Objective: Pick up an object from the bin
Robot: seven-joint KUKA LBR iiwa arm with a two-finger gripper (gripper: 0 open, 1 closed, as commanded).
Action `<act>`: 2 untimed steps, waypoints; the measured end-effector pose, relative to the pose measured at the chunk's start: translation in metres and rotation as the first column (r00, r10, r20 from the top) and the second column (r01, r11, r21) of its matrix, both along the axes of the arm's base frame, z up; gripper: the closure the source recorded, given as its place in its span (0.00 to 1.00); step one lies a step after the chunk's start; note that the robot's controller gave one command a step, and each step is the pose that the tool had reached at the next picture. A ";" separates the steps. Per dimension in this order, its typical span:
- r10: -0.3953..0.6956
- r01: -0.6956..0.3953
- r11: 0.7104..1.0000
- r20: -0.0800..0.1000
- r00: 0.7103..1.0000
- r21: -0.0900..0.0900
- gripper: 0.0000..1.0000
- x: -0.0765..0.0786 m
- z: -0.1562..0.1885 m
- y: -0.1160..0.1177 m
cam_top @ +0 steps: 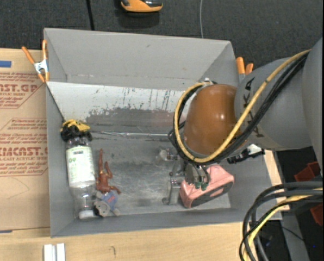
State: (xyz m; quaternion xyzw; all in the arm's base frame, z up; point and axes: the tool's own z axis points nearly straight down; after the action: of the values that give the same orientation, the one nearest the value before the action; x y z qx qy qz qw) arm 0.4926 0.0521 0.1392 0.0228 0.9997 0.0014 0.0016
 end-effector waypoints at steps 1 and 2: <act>-0.032 0.032 0.999 -0.009 0.999 -0.003 0.00 0.022 0.023 -0.025; -0.017 0.018 1.000 0.004 1.000 -0.003 0.00 0.023 0.040 -0.040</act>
Offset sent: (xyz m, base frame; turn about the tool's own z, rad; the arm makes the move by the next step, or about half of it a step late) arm 0.0125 -0.0479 0.0341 0.0093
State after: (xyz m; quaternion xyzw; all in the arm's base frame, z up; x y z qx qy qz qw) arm 0.5158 0.0117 0.1793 0.0316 0.9995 0.0000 0.0036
